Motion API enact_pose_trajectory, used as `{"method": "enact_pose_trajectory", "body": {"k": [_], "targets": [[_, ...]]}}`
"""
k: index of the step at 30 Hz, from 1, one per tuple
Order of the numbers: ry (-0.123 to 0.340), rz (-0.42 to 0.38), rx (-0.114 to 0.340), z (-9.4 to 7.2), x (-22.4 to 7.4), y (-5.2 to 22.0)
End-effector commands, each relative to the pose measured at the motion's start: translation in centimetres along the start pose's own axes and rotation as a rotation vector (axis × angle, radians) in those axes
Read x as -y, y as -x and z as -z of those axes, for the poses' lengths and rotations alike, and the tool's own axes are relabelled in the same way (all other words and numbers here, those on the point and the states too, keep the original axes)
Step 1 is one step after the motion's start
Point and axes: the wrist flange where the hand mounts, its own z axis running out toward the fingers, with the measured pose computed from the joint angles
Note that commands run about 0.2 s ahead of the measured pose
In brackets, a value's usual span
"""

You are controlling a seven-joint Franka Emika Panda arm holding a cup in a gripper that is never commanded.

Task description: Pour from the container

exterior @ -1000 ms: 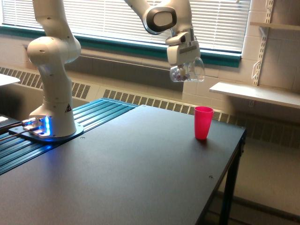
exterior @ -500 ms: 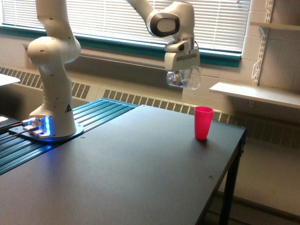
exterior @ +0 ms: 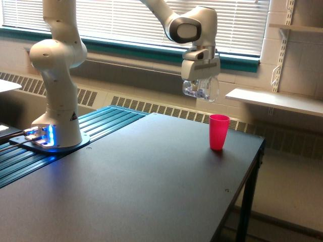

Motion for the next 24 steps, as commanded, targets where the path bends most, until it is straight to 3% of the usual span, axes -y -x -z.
{"method": "enact_pose_trajectory", "body": {"k": [1,13,24], "targets": [[0.032,-0.039,0.02,-0.8,0.7,0.5],[0.089,-0.085,0.004,-1.8,2.3,0.0],[0.113,-0.109,0.058,-2.2,3.9,0.2]]}}
